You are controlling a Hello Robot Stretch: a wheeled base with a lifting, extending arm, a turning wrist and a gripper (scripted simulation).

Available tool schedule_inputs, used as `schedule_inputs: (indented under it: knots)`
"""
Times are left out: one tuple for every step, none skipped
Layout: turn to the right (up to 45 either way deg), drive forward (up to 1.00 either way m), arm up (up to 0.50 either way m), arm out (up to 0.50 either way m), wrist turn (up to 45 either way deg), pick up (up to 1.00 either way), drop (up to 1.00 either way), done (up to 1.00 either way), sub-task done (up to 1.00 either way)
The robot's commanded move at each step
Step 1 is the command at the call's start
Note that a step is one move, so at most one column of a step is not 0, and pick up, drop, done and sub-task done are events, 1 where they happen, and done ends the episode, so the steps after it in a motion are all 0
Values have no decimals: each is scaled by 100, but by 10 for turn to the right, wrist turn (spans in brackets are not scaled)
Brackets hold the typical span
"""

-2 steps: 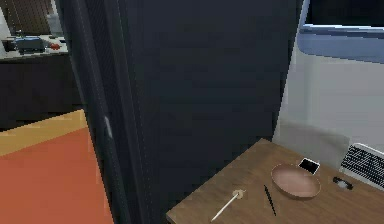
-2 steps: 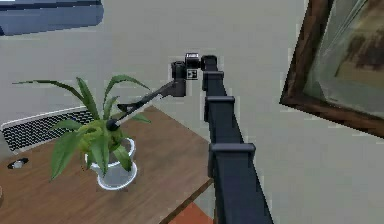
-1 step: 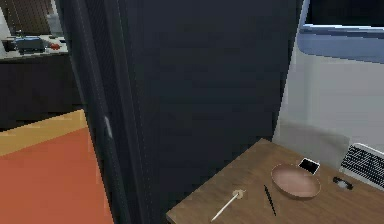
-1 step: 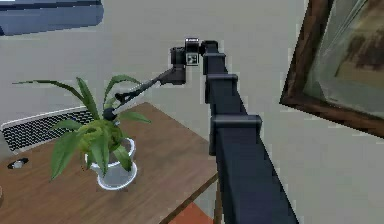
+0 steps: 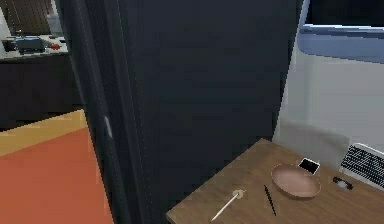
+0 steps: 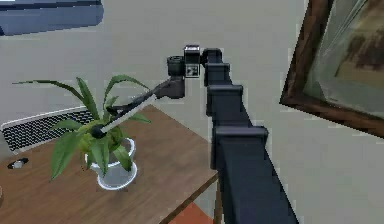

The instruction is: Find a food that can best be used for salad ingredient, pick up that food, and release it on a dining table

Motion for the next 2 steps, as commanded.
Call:
schedule_inputs:
  knots:
    - [0,0,0,0,-390,0,0,0,0]
    - [0,0,0,-34,0,0,0,0,0]
